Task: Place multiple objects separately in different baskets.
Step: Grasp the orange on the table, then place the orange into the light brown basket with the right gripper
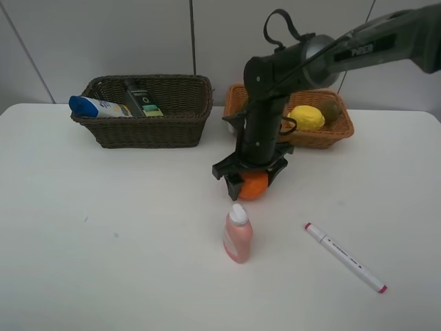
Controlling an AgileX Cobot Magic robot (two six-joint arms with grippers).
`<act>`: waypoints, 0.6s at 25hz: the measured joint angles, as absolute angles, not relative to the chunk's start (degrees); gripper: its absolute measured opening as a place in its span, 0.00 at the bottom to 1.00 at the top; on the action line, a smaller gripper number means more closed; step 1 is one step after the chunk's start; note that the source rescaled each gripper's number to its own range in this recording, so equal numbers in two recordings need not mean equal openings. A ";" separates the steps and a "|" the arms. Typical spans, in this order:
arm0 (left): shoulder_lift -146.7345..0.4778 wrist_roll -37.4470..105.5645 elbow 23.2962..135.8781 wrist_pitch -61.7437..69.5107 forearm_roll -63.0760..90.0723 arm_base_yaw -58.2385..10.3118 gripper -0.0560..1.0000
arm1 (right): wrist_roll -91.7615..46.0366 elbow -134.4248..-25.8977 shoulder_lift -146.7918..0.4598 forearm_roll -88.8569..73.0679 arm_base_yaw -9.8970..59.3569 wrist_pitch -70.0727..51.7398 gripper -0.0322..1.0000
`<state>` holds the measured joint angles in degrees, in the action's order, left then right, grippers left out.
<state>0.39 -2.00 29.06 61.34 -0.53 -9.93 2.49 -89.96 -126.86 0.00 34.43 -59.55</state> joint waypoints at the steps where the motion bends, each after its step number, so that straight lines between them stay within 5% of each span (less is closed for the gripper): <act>1: 0.39 -2.00 29.06 61.34 -0.53 -9.93 1.00 | 2.49 -91.75 -126.05 1.04 34.33 -60.95 0.82; 9: 0.39 -2.00 29.06 61.33 -0.53 -9.93 1.00 | 2.49 -111.17 -124.91 3.81 27.16 -63.58 0.82; 15: 0.39 -2.00 29.06 61.33 -0.53 -9.93 1.00 | 2.49 -114.37 -129.47 3.61 20.18 -59.30 0.82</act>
